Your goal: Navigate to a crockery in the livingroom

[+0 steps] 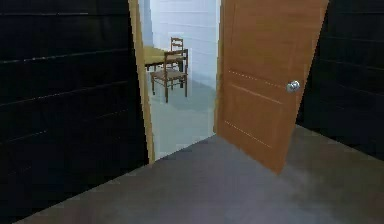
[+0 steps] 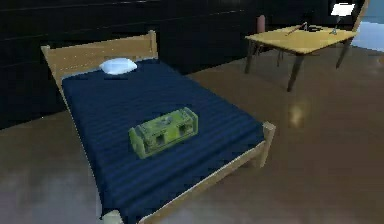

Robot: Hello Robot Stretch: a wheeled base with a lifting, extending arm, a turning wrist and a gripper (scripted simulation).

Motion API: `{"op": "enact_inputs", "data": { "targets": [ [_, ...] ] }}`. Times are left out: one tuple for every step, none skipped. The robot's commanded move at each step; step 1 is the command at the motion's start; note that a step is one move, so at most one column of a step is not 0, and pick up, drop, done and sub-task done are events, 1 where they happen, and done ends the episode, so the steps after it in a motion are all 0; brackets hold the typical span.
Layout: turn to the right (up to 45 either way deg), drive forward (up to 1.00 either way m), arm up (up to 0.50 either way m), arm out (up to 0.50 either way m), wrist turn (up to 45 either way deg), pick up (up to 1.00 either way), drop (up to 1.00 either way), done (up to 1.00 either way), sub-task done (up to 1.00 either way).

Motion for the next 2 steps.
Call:
{"op": "enact_inputs", "data": {
  "targets": [
    [0.0,1.0,0.0,0.0,0.0,0.0,0.0,0.0,0.0],
    [0.0,0.7,0.0,0.0,0.0,0.0,0.0,0.0,0.0]
  ]
}}
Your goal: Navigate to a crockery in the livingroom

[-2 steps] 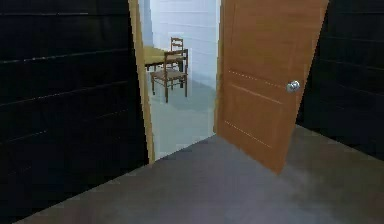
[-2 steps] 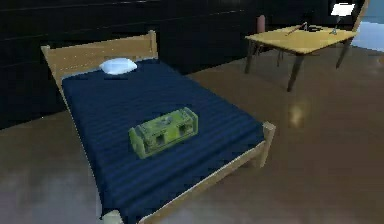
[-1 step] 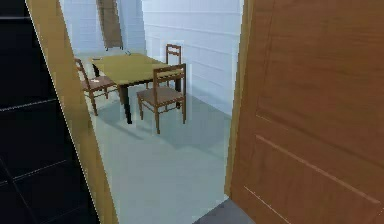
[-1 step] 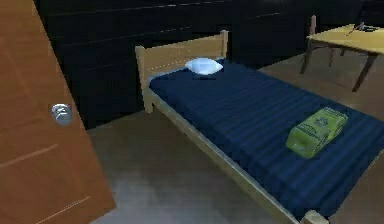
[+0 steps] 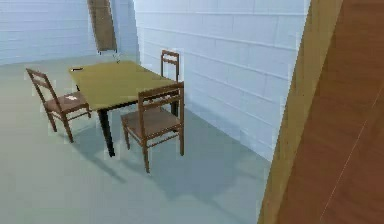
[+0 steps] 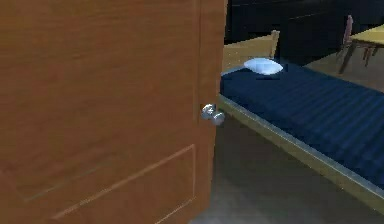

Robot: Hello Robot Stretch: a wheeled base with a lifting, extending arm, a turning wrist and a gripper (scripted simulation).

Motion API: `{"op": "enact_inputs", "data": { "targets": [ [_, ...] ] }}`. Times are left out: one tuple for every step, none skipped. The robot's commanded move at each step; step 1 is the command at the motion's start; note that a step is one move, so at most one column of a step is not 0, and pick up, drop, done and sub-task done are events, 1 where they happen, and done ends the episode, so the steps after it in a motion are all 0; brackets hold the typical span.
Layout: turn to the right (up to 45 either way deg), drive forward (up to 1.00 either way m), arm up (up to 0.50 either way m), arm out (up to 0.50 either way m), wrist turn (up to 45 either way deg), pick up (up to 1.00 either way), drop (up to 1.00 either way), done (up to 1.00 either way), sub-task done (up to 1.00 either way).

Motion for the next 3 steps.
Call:
{"op": "enact_inputs", "data": {
  "targets": [
    [39.0,0.0,0.0,0.0,0.0,0.0,0.0,0.0,0.0],
    [0.0,0.05,0.0,0.0,0.0,0.0,0.0,0.0,0.0],
    [-45.0,0.0,0.0,0.0,0.0,0.0,0.0,0.0,0.0]
  ]
}}
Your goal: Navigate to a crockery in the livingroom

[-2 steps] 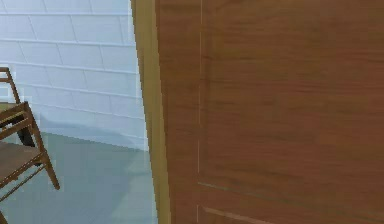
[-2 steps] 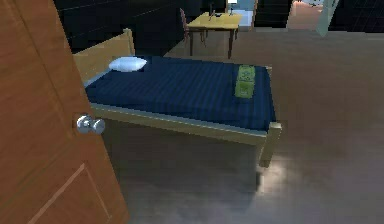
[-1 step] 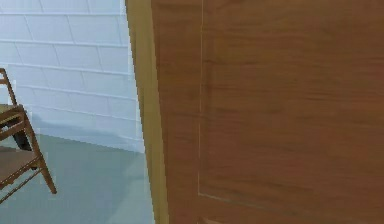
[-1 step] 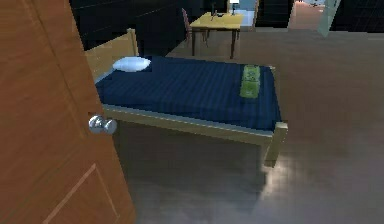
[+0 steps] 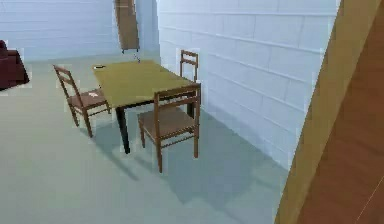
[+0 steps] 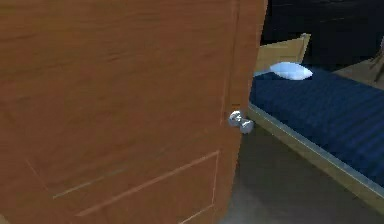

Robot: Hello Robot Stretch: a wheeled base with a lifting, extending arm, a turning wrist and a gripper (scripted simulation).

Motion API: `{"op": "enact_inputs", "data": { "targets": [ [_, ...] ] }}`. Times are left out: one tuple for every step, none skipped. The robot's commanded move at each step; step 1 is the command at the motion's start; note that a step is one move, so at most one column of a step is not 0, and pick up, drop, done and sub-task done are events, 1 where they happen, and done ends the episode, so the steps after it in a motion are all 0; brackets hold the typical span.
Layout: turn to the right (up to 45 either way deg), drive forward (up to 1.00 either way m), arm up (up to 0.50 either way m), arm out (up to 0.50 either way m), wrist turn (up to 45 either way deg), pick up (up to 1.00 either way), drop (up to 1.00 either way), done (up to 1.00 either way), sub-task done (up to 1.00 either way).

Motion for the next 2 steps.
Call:
{"op": "enact_inputs", "data": {
  "targets": [
    [-39.0,0.0,0.0,0.0,0.0,0.0,0.0,0.0,0.0],
    [0.0,1.0,0.0,0.0,0.0,0.0,0.0,0.0,0.0]
  ]
}}
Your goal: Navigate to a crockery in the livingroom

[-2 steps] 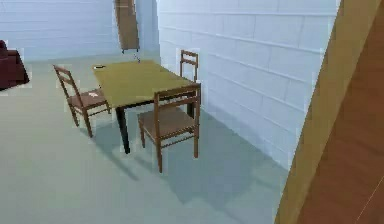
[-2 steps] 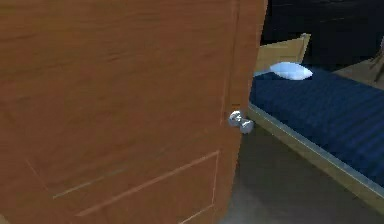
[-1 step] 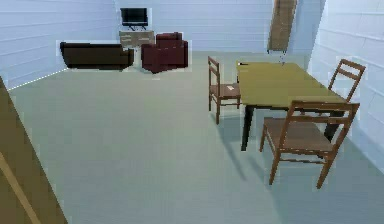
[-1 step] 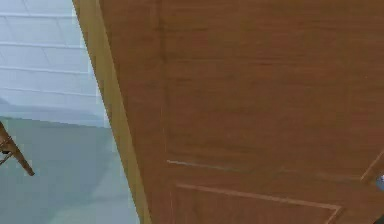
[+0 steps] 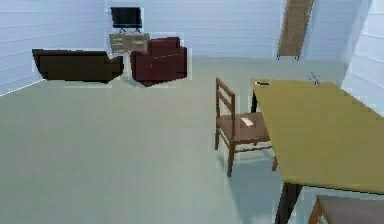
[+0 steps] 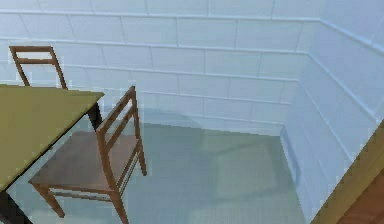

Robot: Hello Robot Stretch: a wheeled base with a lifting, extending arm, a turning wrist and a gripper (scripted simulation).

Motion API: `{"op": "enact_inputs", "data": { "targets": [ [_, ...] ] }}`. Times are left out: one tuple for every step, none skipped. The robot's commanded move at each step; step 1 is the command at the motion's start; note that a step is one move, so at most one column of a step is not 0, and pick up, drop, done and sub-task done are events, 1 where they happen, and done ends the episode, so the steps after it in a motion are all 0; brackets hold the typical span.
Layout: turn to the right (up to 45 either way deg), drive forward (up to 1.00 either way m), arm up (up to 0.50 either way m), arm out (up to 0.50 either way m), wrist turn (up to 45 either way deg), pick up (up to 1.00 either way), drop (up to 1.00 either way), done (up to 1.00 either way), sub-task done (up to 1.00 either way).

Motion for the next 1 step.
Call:
{"op": "enact_inputs", "data": {
  "targets": [
    [-3.0,0.0,0.0,0.0,0.0,0.0,0.0,0.0,0.0]
  ]
}}
